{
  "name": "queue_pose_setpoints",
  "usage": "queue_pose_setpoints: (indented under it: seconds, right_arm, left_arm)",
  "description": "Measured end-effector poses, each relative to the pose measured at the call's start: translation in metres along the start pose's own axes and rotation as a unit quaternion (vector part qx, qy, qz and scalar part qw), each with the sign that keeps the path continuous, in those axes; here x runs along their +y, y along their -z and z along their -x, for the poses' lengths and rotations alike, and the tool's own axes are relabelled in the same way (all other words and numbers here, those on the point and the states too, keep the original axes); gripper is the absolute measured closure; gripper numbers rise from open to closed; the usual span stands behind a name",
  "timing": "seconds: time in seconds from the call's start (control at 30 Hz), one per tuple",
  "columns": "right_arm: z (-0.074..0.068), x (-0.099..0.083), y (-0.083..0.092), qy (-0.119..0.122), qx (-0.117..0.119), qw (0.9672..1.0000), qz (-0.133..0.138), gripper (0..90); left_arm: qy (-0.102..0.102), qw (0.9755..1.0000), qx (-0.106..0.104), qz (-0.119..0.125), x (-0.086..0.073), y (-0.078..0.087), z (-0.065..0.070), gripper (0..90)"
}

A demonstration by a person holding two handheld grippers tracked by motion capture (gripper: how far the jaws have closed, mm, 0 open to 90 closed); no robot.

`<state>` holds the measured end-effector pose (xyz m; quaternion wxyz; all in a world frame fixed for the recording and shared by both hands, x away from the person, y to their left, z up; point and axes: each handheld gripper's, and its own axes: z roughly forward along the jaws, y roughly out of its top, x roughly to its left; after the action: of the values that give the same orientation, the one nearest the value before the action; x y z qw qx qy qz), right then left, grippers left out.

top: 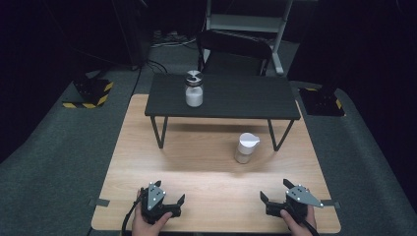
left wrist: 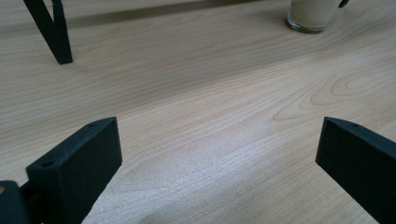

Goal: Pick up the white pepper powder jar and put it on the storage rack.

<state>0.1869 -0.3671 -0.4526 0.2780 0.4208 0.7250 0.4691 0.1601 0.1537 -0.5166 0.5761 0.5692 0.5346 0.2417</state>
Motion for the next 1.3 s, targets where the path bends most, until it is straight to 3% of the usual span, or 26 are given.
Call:
queue_pose_setpoints:
  seconds: [0.3,0.47,0.5,0.77,0.97,1.3]
  right_arm:
    - [-0.001,0.018,-0.022,0.006,0.008,0.9999,0.004,0.6]
    - [-0.002,0.03,-0.042,0.0,0.015,0.9999,0.003,0.7]
    - [0.0,0.035,-0.051,0.007,0.023,0.9997,0.001,0.7]
    - [0.0,0.051,-0.088,0.003,0.012,0.9999,-0.006,1.6]
    - [-0.001,0.05,-0.107,-0.012,0.008,0.9999,-0.003,2.0]
    - [-0.008,0.051,-0.132,-0.016,-0.007,0.9998,0.001,4.6]
  left_arm:
    - [-0.001,1.0,-0.001,0.0,0.0,0.0,0.001,0.8]
    - [-0.001,1.0,-0.003,0.0,0.0,0.0,0.0,0.8]
    - [-0.002,1.0,-0.003,-0.001,0.0,0.0,0.0,0.8]
    - [-0.002,1.0,-0.006,0.002,-0.001,0.0,-0.001,0.8]
    - [0.001,1.0,-0.008,0.004,-0.001,0.001,-0.002,0.8]
    - [0.004,1.0,-0.008,0.002,-0.001,0.002,-0.002,0.8]
